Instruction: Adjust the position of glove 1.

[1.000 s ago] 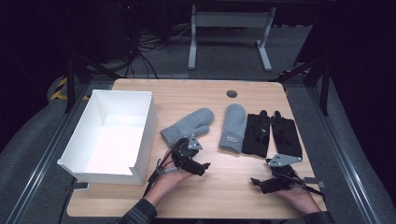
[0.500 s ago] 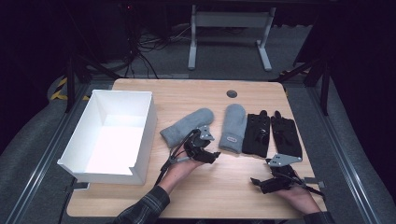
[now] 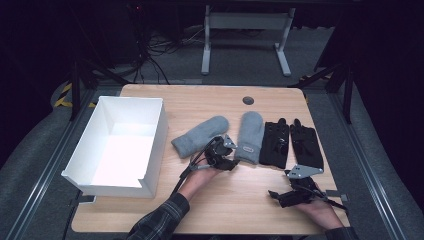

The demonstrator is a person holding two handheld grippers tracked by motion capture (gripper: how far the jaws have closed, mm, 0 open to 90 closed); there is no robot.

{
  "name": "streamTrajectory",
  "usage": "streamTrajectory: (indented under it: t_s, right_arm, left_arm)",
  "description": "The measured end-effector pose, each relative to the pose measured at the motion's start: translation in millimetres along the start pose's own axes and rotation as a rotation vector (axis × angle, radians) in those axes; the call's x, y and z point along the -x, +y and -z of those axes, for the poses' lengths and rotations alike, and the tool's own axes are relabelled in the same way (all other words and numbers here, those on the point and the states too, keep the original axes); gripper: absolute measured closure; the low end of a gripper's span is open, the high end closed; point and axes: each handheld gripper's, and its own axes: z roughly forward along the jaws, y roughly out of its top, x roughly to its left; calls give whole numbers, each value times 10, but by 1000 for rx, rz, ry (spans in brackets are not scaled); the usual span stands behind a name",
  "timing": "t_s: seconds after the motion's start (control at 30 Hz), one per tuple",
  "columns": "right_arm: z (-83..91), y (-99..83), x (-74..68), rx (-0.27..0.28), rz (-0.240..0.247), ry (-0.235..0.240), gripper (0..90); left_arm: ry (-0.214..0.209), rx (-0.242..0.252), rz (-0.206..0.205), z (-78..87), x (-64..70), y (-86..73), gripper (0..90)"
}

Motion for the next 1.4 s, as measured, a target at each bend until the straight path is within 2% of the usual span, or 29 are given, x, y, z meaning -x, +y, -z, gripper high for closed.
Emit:
streamTrajectory:
  t_s: [0.13,0.23,0.3,0.37,0.57,0.8,1.03,1.2,1.4]
  right_arm:
    - [0,0,0,0,0,0,14]
    - [2,-1,-1,0,-1,0,14]
    - [2,-1,0,0,-1,0,14]
    - [2,-1,0,0,-1,0,14]
    - [2,-1,-1,0,-1,0,14]
    - [2,-1,0,0,-1,0,14]
    - [2,-1,0,0,0,0,14]
    - [2,-1,-1,0,-1,0,14]
    - [2,-1,0,0,-1,0,14]
  left_arm:
    - [-16,2,12,-21,-14,36,655]
    - [-20,-13,13,-34,-17,69,705]
    - [-22,-19,21,-33,-20,72,790]
    - [-25,-27,27,-25,-22,69,828]
    - [-40,-37,42,104,-5,37,844]
    - [-52,-44,50,284,73,-101,845]
    - [-80,-58,54,486,175,-306,844]
    - [-82,-81,48,607,229,-481,843]
    - [-82,-92,75,749,252,-671,841]
